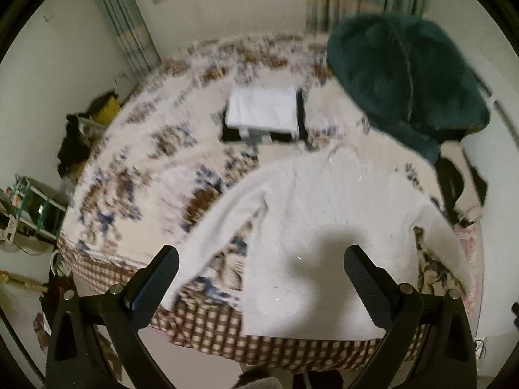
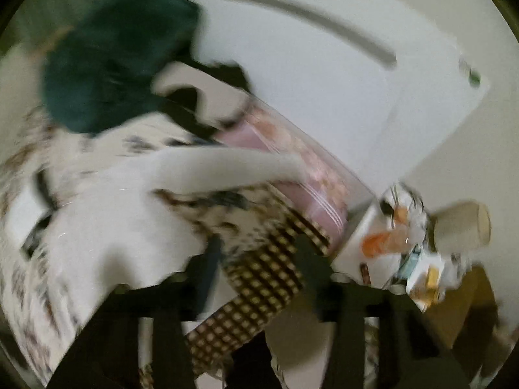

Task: Fold small clothes
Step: 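Grasp the sweater's sleeve cuff with the right gripper and lift it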

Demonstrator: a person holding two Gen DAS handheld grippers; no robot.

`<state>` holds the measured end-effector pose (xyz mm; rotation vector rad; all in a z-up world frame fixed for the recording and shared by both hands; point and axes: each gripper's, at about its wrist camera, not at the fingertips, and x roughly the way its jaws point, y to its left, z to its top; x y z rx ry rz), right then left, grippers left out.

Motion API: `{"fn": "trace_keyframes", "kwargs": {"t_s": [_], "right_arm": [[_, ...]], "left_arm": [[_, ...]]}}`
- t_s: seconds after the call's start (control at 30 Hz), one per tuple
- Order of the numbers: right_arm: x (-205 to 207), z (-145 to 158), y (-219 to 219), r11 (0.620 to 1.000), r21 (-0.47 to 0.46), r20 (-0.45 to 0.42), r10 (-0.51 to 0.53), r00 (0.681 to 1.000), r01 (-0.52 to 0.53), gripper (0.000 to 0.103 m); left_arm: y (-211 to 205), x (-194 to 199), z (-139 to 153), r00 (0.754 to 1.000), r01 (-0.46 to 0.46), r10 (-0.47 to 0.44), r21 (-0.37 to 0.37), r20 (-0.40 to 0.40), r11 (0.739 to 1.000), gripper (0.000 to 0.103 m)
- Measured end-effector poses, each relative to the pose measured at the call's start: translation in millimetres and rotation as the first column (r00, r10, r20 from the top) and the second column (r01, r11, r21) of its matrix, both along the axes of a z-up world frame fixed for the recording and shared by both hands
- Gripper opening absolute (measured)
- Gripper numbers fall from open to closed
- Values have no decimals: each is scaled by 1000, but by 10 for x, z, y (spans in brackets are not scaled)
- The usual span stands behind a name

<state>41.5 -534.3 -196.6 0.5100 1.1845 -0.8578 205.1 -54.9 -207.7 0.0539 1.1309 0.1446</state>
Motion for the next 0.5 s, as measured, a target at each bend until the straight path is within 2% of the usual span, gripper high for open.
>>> {"fn": "trace_keyframes", "kwargs": {"t_s": [0.13, 0.17, 0.23, 0.3, 0.4, 0.5], "right_arm": [[196, -1058, -749, 982, 114, -83, -141, 987, 150, 45], [205, -1306, -941, 970, 147, -84, -183, 980, 194, 46], [209, -1775, -1285, 943, 179, -101, -267, 958, 282, 55], [151, -2228, -1624, 898, 227, -90, -365, 927, 376, 58], [-5, -2868, -2153, 791, 305, -81, -533, 842, 530, 59], [-179, -3315, -2541, 705, 330, -46, -652, 756, 628, 60]], "left_arm": [[-406, 323, -605, 995, -29, 33, 52, -95, 998, 103], [-513, 408, -800, 992, -30, 36, 55, -121, 998, 103], [-741, 555, -1193, 986, -15, 28, 77, -166, 997, 103], [-882, 650, -1475, 982, -1, 19, 93, -189, 996, 103], [-1066, 764, -2036, 969, -5, 33, 113, -245, 994, 103], [-1117, 828, -2509, 950, -30, 64, 114, -306, 993, 103]]}}
